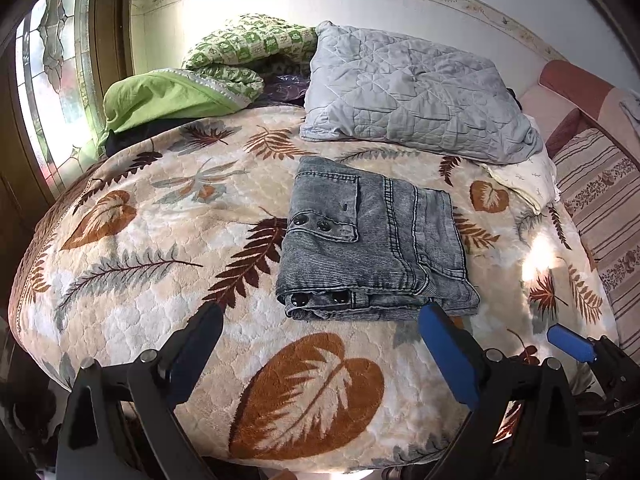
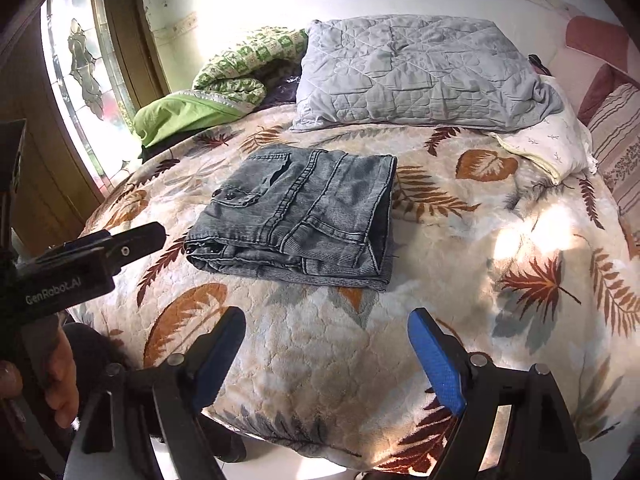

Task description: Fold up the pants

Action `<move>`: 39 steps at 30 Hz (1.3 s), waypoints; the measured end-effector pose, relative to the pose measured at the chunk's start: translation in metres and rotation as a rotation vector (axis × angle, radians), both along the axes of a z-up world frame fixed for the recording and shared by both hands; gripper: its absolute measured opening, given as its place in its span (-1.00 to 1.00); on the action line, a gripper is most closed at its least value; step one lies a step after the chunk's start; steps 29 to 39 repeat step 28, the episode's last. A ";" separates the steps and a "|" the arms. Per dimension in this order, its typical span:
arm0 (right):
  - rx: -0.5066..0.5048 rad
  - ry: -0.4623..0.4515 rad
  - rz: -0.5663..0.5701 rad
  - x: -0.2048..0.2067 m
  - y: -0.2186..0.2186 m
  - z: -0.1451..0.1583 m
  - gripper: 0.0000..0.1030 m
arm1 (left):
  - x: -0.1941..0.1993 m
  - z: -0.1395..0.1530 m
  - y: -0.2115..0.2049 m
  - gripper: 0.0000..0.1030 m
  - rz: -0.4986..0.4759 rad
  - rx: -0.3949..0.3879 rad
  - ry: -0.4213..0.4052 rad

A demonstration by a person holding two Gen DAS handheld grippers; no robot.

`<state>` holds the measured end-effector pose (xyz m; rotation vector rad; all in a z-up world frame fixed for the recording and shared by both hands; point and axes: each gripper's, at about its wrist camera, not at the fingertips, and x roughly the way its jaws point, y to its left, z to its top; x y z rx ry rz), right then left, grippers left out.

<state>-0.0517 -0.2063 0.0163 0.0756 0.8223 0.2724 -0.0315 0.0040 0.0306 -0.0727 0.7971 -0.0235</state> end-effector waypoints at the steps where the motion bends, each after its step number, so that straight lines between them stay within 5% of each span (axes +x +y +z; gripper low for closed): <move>1: -0.004 0.000 -0.003 0.001 0.000 0.000 0.66 | 0.000 -0.001 0.001 0.91 0.005 0.000 0.000; 39: -0.027 0.001 -0.026 0.010 -0.001 0.003 0.66 | 0.010 -0.003 0.002 1.00 -0.019 -0.036 0.006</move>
